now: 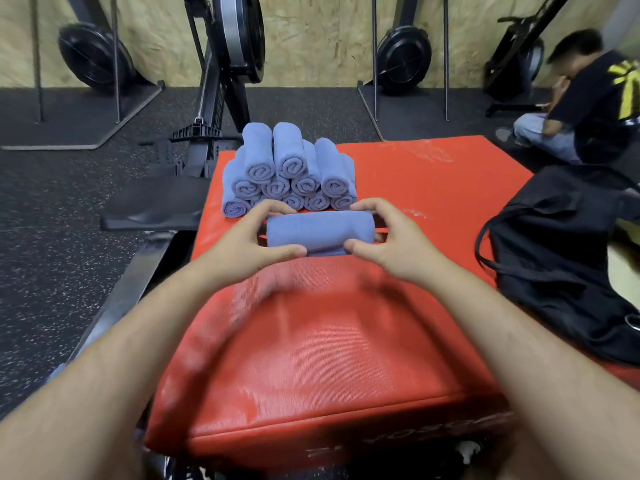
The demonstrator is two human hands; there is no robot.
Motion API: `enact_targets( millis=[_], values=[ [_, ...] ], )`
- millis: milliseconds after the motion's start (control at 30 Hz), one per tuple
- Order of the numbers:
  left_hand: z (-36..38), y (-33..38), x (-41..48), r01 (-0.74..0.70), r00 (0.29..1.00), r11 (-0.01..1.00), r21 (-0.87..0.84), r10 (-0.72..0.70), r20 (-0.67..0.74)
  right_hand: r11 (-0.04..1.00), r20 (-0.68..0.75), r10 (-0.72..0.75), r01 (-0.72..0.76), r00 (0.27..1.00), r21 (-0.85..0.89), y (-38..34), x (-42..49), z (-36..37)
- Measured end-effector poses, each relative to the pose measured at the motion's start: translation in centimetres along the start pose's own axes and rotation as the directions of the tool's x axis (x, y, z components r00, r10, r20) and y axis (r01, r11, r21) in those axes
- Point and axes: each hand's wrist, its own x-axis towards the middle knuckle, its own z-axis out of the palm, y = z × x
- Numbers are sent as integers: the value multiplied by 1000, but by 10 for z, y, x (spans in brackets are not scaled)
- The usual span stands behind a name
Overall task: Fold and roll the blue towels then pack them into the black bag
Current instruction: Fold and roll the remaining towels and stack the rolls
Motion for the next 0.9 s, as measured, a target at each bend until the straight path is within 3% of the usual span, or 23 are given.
enact_targets(
  millis=[100, 233, 533, 633, 733, 800, 900],
  values=[
    [-14, 11, -1, 38, 999, 979, -200, -43, -25, 988, -37, 21, -15, 999, 152, -19, 0, -9],
    [-21, 21, 1, 36, 994, 956, -292, -63, -85, 939, 16, 77, -78, 997, 335, -30, 1, -17],
    [-15, 19, 8, -39, 984, 955, -294, -15, -177, 932, -80, 63, -30, 995, 361, -46, 3, -12],
    [-6, 18, 14, -87, 963, 985, -150, 45, -266, 982, -256, -34, 80, 966, 171, -39, 2, 2],
    [10, 26, 17, -34, 891, 994, -108, -19, -454, 940, -413, -338, 282, 846, -191, -33, 3, 15],
    [20, 36, 17, 15, 902, 987, -163, -84, -423, 888, -416, -438, 314, 796, -335, -33, 6, 22],
    [32, 47, 16, 51, 944, 905, -421, -181, -275, 825, -374, -509, 314, 776, -470, -40, 6, 37]
  ],
)
